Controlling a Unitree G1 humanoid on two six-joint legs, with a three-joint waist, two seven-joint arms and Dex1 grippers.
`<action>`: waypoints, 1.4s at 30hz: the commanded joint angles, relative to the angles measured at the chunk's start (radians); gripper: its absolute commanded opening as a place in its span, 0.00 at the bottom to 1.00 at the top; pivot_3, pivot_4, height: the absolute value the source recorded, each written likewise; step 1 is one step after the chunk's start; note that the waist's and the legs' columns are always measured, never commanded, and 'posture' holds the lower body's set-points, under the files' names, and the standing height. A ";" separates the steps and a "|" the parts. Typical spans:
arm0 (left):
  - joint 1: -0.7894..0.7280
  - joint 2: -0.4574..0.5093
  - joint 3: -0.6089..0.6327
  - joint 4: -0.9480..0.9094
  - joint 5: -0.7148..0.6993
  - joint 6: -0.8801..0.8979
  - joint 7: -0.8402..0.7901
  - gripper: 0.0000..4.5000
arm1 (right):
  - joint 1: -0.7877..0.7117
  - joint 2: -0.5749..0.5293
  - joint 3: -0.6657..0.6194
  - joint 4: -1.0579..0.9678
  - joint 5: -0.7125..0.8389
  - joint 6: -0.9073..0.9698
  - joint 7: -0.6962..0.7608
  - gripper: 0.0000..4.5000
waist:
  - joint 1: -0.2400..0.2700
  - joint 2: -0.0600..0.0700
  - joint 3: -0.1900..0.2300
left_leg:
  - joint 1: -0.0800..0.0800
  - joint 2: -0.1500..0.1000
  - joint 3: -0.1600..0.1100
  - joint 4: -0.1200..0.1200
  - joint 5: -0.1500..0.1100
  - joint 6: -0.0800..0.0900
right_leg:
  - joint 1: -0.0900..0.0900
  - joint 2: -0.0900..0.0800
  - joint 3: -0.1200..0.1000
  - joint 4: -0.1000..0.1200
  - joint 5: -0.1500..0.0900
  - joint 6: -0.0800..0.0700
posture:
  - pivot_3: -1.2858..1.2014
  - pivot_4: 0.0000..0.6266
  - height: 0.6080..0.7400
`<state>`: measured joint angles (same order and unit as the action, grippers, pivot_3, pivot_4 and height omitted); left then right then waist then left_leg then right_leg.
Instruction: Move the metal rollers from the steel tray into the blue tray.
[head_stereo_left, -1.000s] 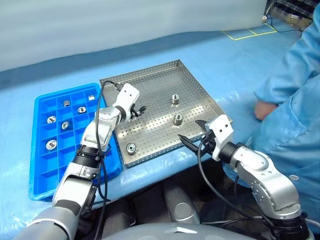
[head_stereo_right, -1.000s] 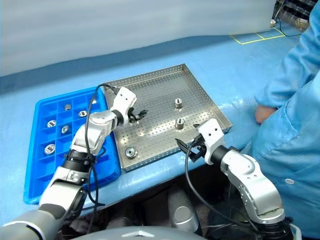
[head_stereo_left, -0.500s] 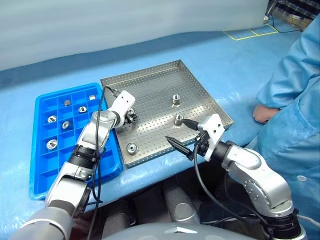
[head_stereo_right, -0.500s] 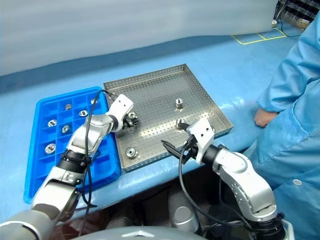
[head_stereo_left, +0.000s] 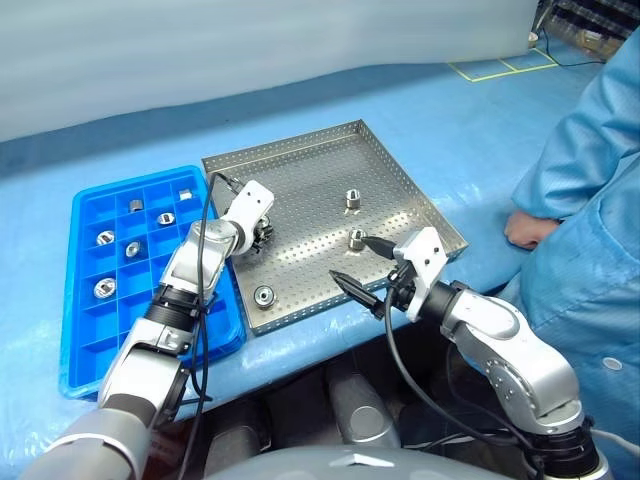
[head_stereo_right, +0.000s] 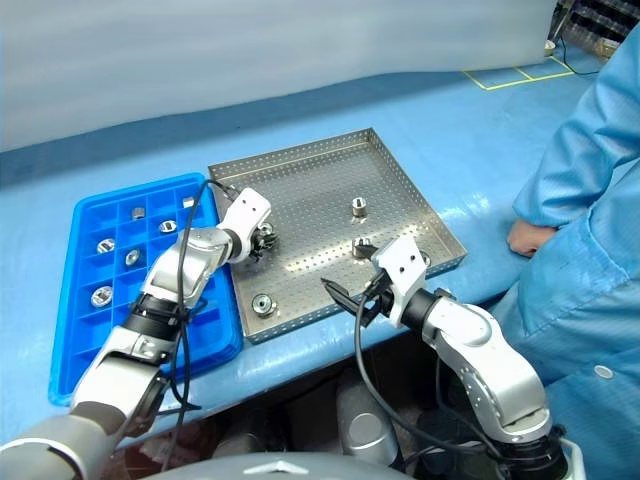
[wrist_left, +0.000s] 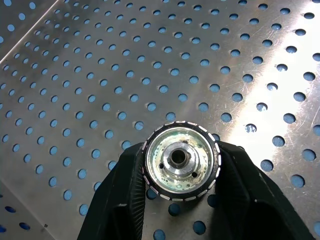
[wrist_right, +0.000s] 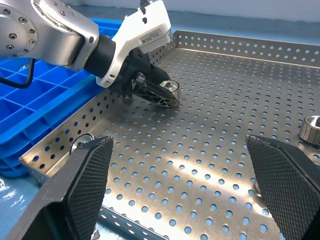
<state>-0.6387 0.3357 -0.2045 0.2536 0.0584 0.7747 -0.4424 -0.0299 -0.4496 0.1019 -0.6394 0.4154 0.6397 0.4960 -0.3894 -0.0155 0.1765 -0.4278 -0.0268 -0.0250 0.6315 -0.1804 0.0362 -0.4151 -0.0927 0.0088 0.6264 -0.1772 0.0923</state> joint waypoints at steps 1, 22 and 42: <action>0.003 -0.003 0.026 0.004 -0.005 -0.006 0.014 0.39 | -0.020 0.009 0.001 -0.013 -0.002 -0.023 -0.003 1.00 | 0.000 0.000 0.000 | 0.000 0.000 0.000 0.000 0.000 0.000 | 0.000 0.000 0.000 0.000 0.000 0.000 | 0.35 0.24 1.00; 0.275 0.214 0.297 -0.733 -0.402 0.256 -0.167 0.39 | -0.115 0.022 0.093 0.118 0.102 -0.009 0.207 1.00 | 0.050 0.000 0.000 | 0.001 0.001 0.001 0.000 0.000 0.000 | -0.001 0.001 0.002 0.001 -0.003 -0.005 | 0.40 0.24 1.00; 0.842 0.315 0.610 -1.141 -0.345 0.450 0.022 0.39 | -0.139 0.031 0.127 0.142 0.092 0.000 0.201 1.00 | 0.268 -0.002 0.000 | -0.001 0.001 0.001 -0.001 -0.004 -0.006 | -0.011 0.001 0.001 0.002 -0.005 -0.011 | 0.47 0.24 1.00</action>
<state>0.1949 0.6550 0.3694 -0.8423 -0.2953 1.2372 -0.4335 -0.1620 -0.4199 0.2366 -0.4742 0.4961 0.6438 0.6945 -0.1210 -0.0177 0.1762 -0.4292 -0.0254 -0.0233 0.6310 -0.1839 0.0299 -0.4263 -0.0925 0.0095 0.6279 -0.1826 0.0810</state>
